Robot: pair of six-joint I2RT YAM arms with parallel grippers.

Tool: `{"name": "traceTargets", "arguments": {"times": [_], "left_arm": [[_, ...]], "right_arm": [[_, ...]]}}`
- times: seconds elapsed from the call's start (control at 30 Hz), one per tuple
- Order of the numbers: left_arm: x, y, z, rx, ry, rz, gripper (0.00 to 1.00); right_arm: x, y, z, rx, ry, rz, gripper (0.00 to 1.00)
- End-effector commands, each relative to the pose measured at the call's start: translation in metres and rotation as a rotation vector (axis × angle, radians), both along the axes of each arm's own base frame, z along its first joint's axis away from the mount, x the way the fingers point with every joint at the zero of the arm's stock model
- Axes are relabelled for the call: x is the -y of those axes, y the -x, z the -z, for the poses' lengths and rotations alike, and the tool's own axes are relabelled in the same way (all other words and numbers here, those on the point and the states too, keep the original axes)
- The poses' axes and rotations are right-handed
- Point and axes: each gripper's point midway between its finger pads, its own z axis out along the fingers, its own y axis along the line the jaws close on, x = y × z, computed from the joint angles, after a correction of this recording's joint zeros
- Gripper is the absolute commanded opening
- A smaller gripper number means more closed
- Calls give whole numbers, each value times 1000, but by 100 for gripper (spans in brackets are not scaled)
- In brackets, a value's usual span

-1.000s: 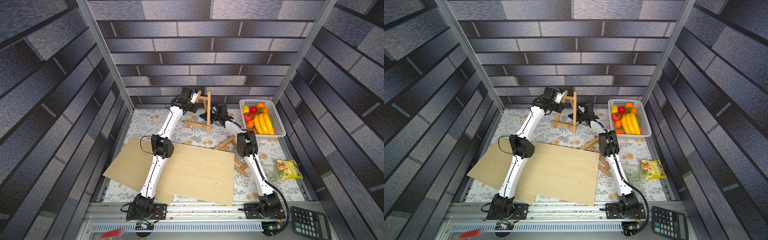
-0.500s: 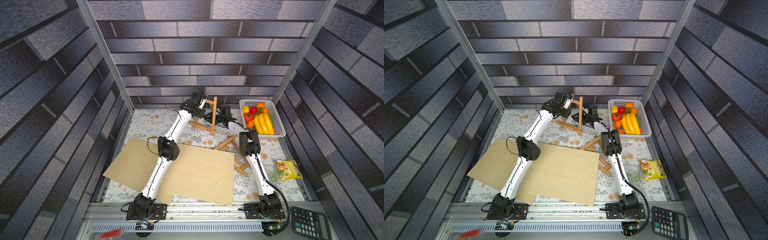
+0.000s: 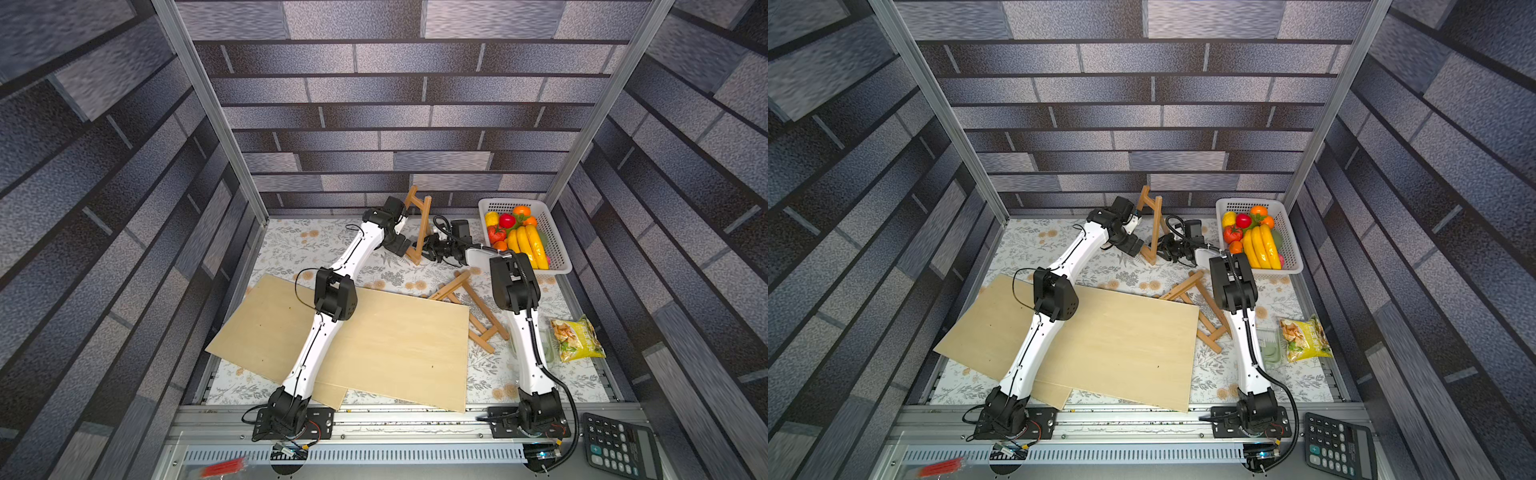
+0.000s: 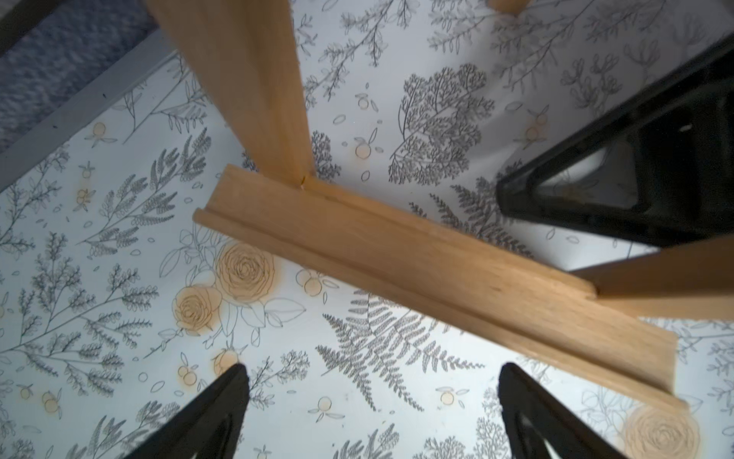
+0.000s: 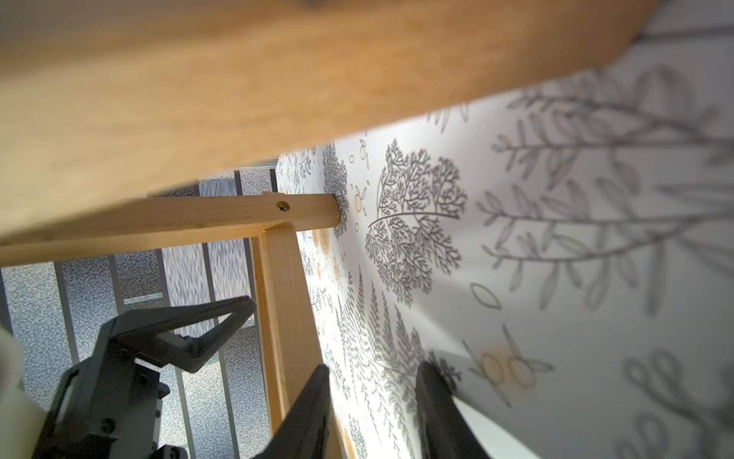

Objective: Assemble the easel
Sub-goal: Place the easel at the center of the board, then adjust the easel at the center of the board.

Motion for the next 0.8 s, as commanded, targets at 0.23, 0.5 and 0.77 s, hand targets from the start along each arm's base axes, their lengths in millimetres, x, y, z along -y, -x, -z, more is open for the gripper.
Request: {"name": "traceTargets", "arguments": {"times": [0.23,0.5,0.77], "left_arm": [[-89,44,-86,223,318,-264,100],[-117,69,-106,207,284,-294,100],[-142,87,-117,178,347,-331,100]], "right_arm": [[36,29,-5,32,137,63,57],[76,67,-42,134,307,146,76],[22,73,-134,561,216,-45,81]]}}
